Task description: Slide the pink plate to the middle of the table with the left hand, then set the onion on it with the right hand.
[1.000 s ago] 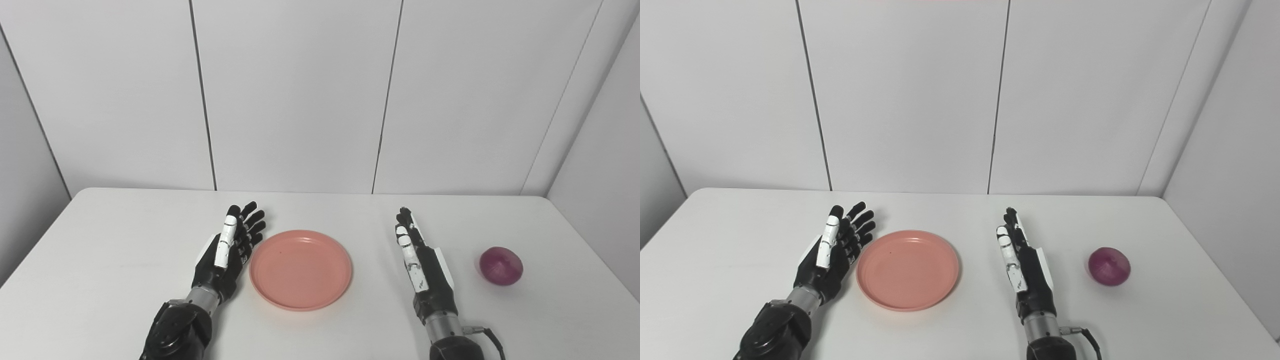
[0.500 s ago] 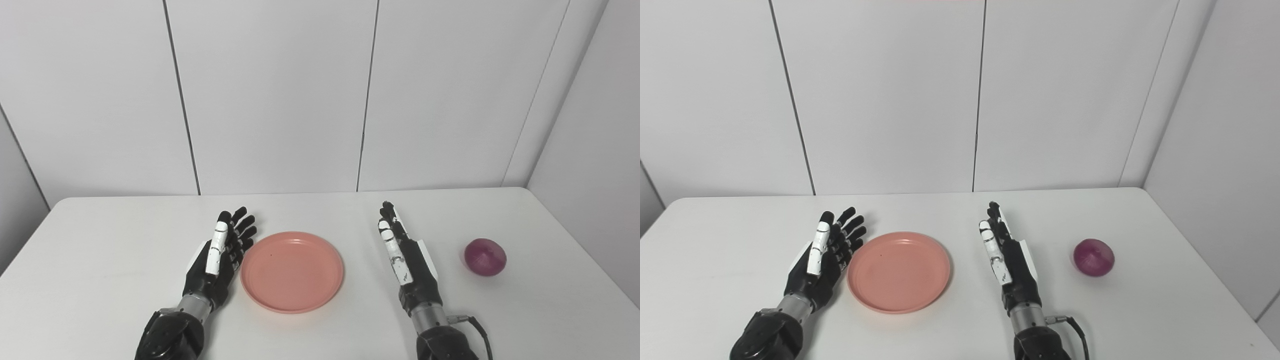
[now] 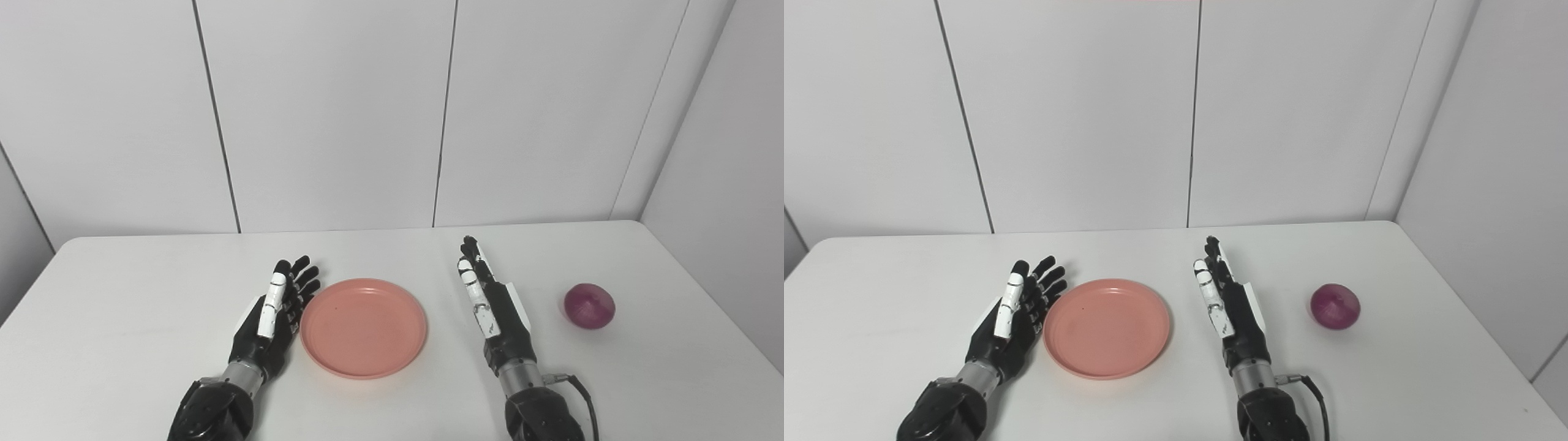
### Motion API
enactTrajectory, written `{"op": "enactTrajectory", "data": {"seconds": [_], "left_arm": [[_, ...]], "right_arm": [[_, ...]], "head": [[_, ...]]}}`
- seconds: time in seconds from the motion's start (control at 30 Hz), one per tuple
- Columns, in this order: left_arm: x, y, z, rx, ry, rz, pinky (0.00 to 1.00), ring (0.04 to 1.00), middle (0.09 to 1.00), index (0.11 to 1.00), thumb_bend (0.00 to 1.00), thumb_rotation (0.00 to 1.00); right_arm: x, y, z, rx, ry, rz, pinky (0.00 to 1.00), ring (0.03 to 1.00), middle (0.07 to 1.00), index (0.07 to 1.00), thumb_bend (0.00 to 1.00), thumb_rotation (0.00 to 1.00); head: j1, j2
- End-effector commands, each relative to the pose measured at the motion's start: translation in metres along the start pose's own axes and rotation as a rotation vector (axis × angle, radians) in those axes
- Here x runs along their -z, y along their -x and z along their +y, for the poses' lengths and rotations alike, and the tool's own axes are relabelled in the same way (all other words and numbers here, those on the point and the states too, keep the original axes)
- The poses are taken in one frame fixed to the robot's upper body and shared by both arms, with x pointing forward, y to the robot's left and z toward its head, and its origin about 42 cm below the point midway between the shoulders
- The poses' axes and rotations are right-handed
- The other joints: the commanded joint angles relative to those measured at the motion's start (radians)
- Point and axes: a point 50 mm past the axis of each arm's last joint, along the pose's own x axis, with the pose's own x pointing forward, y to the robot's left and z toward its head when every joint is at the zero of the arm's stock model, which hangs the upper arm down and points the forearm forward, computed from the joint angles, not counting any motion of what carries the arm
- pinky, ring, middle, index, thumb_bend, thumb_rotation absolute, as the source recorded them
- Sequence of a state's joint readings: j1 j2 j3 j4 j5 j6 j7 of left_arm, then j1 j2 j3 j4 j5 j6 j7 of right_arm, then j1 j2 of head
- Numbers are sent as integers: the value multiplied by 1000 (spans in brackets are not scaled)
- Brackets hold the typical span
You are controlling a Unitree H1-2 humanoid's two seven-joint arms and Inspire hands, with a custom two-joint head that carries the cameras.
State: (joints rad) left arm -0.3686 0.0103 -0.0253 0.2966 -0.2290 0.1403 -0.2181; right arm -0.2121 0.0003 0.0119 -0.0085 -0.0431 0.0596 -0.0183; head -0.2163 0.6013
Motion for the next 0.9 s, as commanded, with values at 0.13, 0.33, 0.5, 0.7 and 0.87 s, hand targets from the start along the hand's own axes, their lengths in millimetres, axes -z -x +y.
{"op": "enactTrajectory", "data": {"seconds": [0.13,0.33,0.5,0.7,0.87], "left_arm": [[-22,-10,-11,46,-18,-80,978,950,949,934,680,1000],[-23,-9,-15,54,-21,-87,970,945,944,929,679,1000],[-24,-7,-20,67,-25,-93,971,942,942,928,682,1000],[-25,-6,-22,58,-41,-93,984,948,949,939,684,1000],[-23,-5,-21,29,-96,-92,999,960,958,949,711,1000]], "right_arm": [[-20,-14,5,-10,-11,-68,1000,986,987,986,588,961],[-21,-15,3,-1,8,-69,1000,979,983,983,594,979],[-23,-15,0,6,5,-74,1000,979,979,981,606,968],[-31,-18,-10,38,29,-82,1000,977,986,996,593,948],[-45,-24,-37,97,212,-82,996,975,984,985,627,983]], "head": [[-8,-2],[-15,-1],[-26,4],[-17,13],[-6,15]]}}
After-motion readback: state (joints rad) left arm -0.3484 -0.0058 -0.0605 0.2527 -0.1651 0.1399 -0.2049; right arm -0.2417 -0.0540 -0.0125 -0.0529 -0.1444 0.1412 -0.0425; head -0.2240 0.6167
